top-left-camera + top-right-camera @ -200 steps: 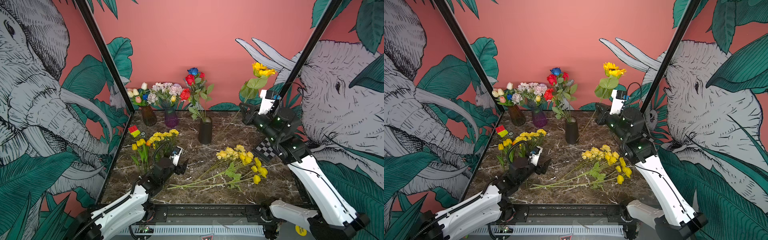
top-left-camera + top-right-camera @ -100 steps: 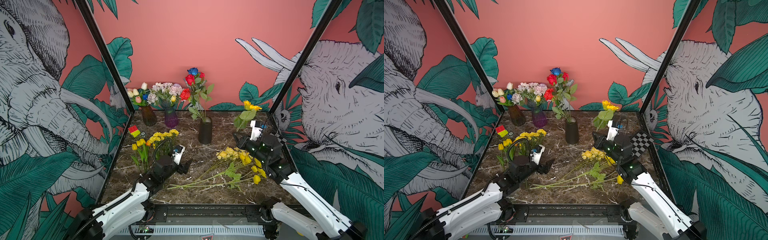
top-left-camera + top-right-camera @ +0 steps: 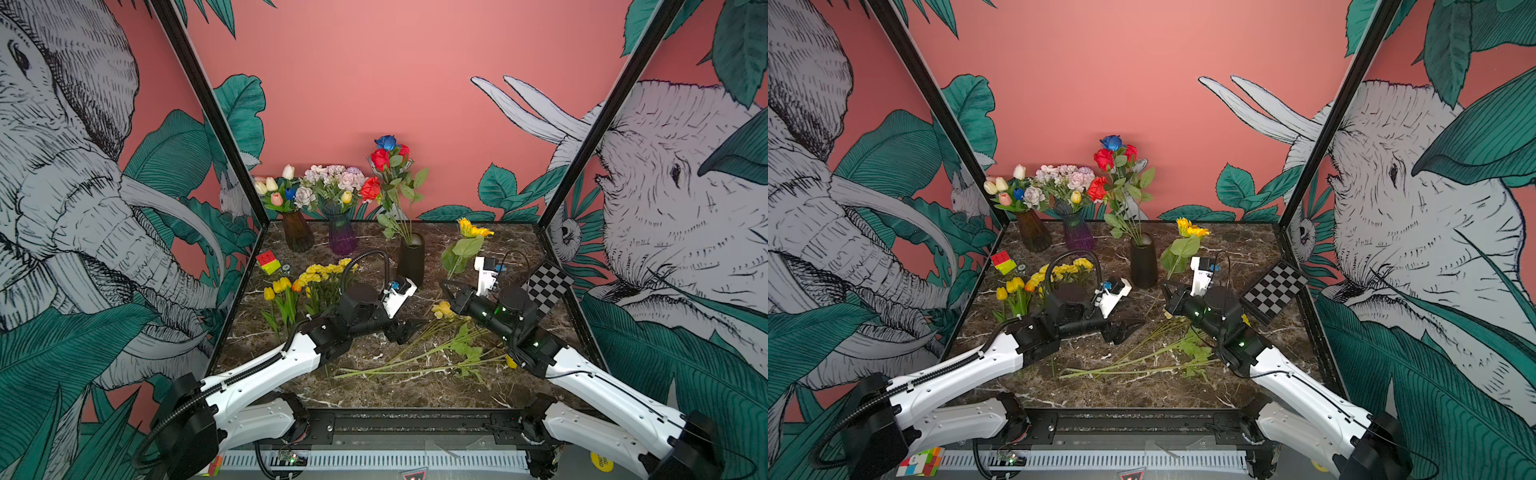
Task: Pick out yellow flowers from the vase
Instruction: Pick up the flower from the vase.
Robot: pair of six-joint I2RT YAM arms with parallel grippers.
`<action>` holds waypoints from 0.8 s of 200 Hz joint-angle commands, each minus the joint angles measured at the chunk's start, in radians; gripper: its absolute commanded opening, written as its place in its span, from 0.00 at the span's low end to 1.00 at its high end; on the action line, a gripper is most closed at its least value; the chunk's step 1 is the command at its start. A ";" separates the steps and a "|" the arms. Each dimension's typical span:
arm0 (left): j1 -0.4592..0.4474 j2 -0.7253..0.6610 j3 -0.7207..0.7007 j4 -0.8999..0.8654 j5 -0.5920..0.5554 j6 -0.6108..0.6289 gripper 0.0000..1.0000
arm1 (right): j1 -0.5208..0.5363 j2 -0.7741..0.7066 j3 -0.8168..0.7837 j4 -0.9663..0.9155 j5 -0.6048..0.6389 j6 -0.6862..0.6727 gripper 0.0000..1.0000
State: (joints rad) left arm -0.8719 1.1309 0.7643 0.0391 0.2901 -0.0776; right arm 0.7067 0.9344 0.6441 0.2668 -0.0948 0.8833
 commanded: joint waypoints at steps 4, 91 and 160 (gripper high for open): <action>-0.003 0.019 0.037 -0.059 0.034 0.016 0.79 | 0.021 0.005 -0.001 0.105 0.008 0.000 0.00; -0.003 0.092 0.100 -0.080 0.092 0.014 0.40 | 0.091 0.063 -0.018 0.187 -0.003 -0.001 0.00; -0.004 0.119 0.132 -0.110 0.076 0.020 0.00 | 0.109 0.072 -0.020 0.170 0.023 -0.026 0.00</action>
State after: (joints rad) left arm -0.8738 1.2533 0.8600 -0.0444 0.3733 -0.0669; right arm 0.8082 1.0203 0.6300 0.4011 -0.0895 0.8829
